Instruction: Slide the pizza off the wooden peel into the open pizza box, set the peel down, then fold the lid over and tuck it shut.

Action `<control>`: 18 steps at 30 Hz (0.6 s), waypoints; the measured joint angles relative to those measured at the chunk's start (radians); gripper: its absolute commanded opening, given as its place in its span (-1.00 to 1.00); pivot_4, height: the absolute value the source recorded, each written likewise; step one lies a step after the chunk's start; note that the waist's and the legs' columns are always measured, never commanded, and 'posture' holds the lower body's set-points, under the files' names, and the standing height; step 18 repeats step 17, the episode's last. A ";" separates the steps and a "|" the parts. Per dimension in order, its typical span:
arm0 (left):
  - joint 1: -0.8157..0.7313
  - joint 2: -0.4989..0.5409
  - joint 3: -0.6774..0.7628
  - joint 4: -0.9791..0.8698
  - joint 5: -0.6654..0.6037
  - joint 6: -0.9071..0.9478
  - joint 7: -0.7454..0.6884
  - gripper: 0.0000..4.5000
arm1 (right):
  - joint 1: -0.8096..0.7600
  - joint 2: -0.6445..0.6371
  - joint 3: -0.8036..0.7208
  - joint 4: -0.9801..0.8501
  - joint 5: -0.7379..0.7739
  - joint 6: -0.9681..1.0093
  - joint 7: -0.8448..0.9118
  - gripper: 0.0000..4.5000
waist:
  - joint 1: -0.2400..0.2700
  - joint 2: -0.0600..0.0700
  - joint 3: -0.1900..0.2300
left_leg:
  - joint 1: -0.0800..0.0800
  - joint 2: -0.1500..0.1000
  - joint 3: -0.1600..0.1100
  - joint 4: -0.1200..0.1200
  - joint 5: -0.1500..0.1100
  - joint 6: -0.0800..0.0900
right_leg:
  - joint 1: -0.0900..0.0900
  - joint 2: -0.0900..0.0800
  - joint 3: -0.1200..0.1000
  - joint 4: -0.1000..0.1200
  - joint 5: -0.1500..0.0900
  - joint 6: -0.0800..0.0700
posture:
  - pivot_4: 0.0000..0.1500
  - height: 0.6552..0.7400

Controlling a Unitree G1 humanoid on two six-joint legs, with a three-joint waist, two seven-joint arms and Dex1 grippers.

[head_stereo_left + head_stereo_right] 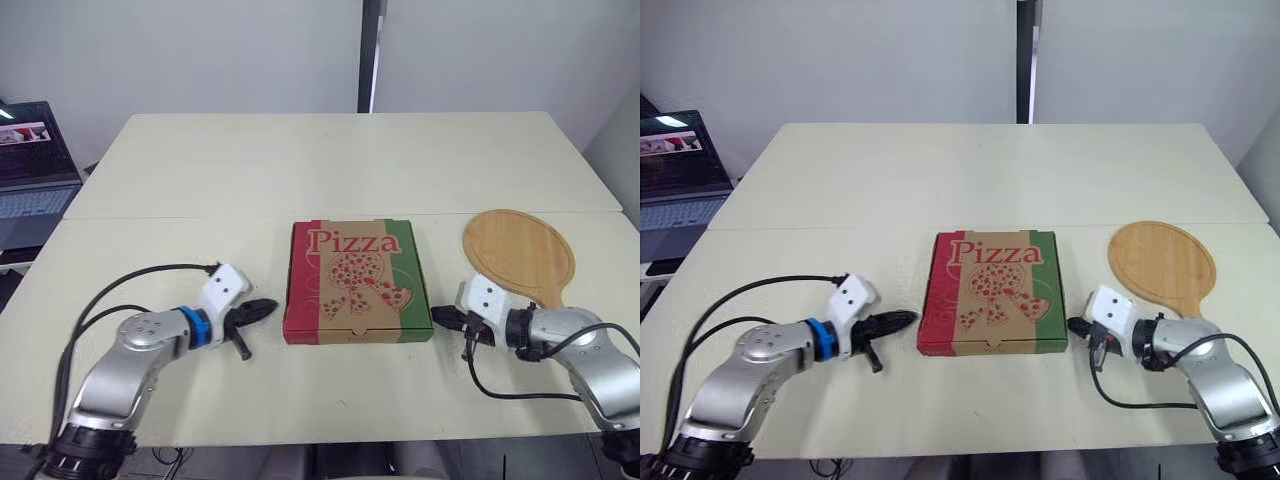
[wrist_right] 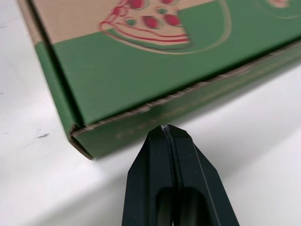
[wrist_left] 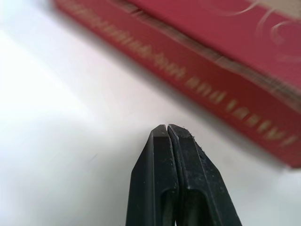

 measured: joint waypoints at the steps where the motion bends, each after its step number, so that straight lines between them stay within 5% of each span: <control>1: 0.027 0.018 0.046 0.019 0.008 -0.013 0.015 -1.00 | 0.020 -0.010 -0.064 0.015 0.014 -0.013 -0.005 -0.99 | 0.002 0.000 0.000 | 0.000 0.000 0.000 0.000 0.000 0.000 | 0.000 0.000 0.000 0.000 0.000 0.000 | 1.00 1.00; 7: 0.126 0.065 0.248 0.183 0.038 -0.159 0.039 -1.00 | 0.102 -0.090 -0.330 0.245 0.014 -0.162 -0.010 -0.99 | 0.018 0.000 0.000 | 0.004 0.000 0.002 0.000 -0.001 0.001 | 0.004 0.000 0.000 -0.001 0.000 0.000 | 1.00 1.00; 18: 0.137 0.076 0.276 0.273 0.026 -0.211 0.020 -1.00 | 0.090 -0.184 -0.405 0.588 -0.008 -0.308 0.025 -0.99 | 0.014 0.000 0.000 | 0.006 0.001 0.003 -0.001 -0.002 0.004 | 0.005 0.000 0.001 0.000 0.000 0.000 | 1.00 1.00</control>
